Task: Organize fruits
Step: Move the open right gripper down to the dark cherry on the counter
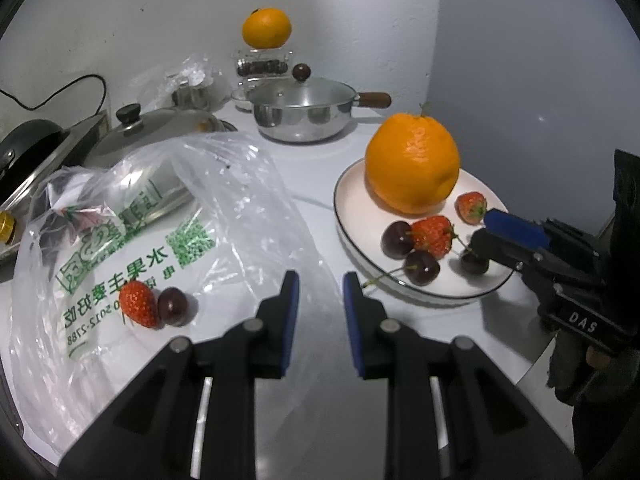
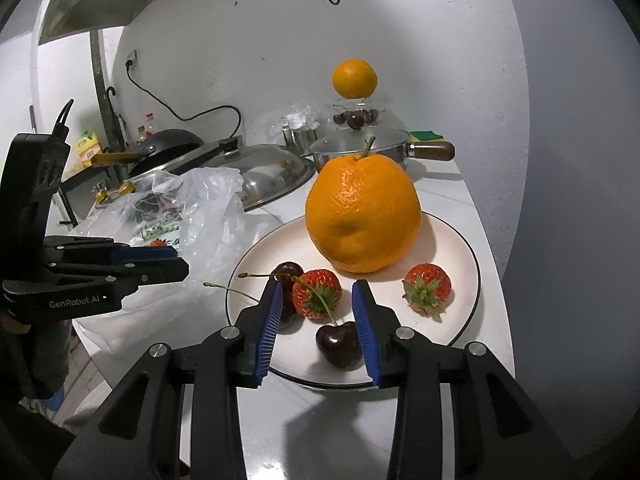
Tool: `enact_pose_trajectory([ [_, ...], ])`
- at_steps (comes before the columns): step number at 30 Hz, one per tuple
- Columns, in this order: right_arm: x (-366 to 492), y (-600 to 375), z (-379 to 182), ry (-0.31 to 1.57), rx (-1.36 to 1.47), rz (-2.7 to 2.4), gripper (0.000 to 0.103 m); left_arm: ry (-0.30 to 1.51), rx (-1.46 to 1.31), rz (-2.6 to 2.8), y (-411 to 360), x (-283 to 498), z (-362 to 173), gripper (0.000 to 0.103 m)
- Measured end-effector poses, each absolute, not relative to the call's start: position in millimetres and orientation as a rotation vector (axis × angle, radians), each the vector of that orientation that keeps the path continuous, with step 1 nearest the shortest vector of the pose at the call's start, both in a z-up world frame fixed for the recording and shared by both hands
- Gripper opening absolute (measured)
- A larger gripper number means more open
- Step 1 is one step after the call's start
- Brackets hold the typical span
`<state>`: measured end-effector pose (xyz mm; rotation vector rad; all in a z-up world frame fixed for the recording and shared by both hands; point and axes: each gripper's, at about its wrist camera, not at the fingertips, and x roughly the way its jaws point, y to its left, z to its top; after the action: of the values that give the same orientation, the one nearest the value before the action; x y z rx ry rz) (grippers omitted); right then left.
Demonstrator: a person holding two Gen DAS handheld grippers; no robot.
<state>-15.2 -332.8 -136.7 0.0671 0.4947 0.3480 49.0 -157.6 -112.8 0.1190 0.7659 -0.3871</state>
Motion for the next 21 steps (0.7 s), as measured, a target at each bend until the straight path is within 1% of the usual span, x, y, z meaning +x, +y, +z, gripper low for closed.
enact_pose_trajectory([
  [4,-15.7,-332.1,-133.9,0.488,0.060,0.352,0.039,0.766,0.115,-0.382,-157.8,47.0,-111.9,0.026],
  [5,-16.0,-332.2,-133.2,0.486,0.059,0.354,0.041,0.766,0.113,-0.380,-157.7,46.6,-111.6,0.032],
  [10,-17.5,-331.7,-129.5,0.472,0.053,0.363,0.042,0.761,0.108,-0.374,-156.7,43.2,-109.9,0.034],
  [13,-17.9,-331.8,-128.6,0.471,0.051,0.363,0.042,0.760,0.102,-0.370,-156.1,41.8,-108.9,0.040],
  [17,-19.0,-331.3,-126.4,0.464,0.047,0.364,0.042,0.759,0.098,-0.369,-154.8,39.7,-107.7,0.042],
  [19,-19.2,-331.1,-124.4,0.459,0.044,0.363,0.042,0.756,0.091,-0.367,-153.7,39.3,-106.9,0.052],
  [20,-19.8,-331.2,-123.3,0.456,0.043,0.362,0.042,0.753,0.079,-0.370,-152.1,38.6,-105.9,0.061],
  [21,-21.0,-331.2,-121.4,0.451,0.040,0.359,0.042,0.752,0.072,-0.371,-151.3,38.2,-105.0,0.066],
])
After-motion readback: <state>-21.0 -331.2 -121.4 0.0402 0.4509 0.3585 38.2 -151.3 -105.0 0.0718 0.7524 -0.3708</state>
